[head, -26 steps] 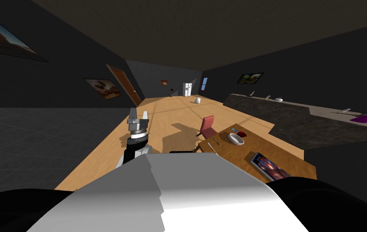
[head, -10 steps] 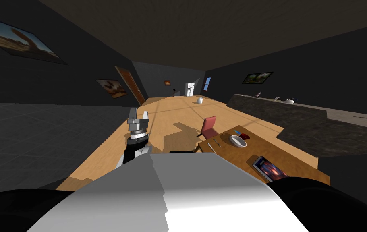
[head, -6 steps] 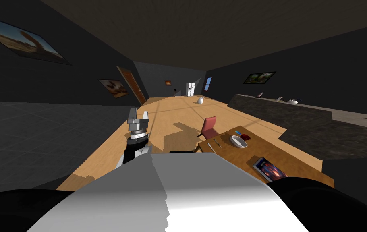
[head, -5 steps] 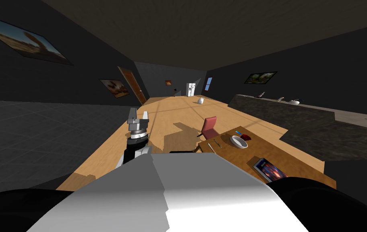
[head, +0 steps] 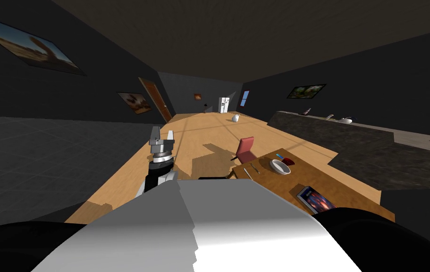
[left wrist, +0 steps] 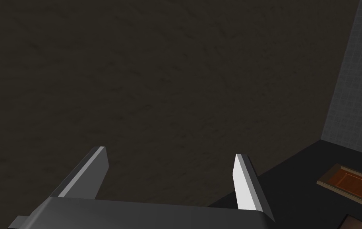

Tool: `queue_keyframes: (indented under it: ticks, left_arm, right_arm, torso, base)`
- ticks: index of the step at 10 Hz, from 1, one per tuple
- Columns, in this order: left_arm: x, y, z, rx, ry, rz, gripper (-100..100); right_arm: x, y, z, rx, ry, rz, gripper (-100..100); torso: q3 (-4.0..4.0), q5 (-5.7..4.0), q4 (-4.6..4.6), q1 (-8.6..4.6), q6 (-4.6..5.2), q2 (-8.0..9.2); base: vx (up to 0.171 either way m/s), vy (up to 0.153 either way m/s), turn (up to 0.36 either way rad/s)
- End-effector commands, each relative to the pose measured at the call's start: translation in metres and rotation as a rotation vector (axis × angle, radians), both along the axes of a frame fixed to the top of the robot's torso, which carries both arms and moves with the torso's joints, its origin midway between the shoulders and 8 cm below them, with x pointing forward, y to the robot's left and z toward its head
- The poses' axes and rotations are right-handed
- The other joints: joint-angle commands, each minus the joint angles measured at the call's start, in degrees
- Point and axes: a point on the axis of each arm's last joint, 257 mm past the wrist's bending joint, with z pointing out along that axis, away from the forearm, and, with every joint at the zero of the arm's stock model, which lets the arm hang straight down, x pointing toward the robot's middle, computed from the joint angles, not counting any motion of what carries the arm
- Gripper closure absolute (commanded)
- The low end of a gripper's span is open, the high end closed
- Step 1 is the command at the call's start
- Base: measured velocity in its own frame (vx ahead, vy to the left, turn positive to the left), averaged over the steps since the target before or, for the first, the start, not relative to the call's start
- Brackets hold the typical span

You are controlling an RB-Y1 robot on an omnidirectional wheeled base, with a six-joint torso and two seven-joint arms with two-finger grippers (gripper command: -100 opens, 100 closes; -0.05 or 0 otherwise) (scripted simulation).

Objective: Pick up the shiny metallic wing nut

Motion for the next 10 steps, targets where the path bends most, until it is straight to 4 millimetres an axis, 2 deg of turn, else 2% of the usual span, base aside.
queue_keyframes:
  ticks: [1,3,4,5,10]
  left_arm:
    - [0.0,0.0,0.0,0.0,0.0,0.0,0]
    - [0.0,0.0,0.0,0.0,0.0,0.0,0]
    - [0.0,0.0,0.0,0.0,0.0,0.0,0]
    - [0.0,0.0,0.0,0.0,0.0,0.0,0]
    - [0.0,0.0,0.0,0.0,0.0,0.0,0]
  right_arm:
    - [0.0,0.0,0.0,0.0,0.0,0.0,100]
    - [-0.0002,0.0003,-0.0001,0.001,0.0,0.0,100]
    - [-0.0001,0.0002,-0.0001,0.0,0.0,0.0,0]
    - [0.0021,-0.0012,-0.0016,0.014,0.01,0.004,100]
    - [0.0039,-0.0082,0.0002,0.018,0.027,0.015,100]
  torso:
    - [0.0,0.0,0.0,0.0,0.0,0.0]
    - [0.03,0.0,0.02,-0.03,-0.02,0.05]
    - [0.03,0.0,0.01,-0.04,-0.01,0.05]
    - [0.03,-0.01,0.01,-0.05,-0.01,0.05]
    - [0.03,-0.12,0.01,-0.04,0.07,0.05]
  base:
    - [0.0,0.0,0.0]
    - [0.0,0.0,0.0]
    - [0.0,0.0,0.0]
    - [0.023,0.023,-0.079]
    - [0.013,0.014,-0.045]
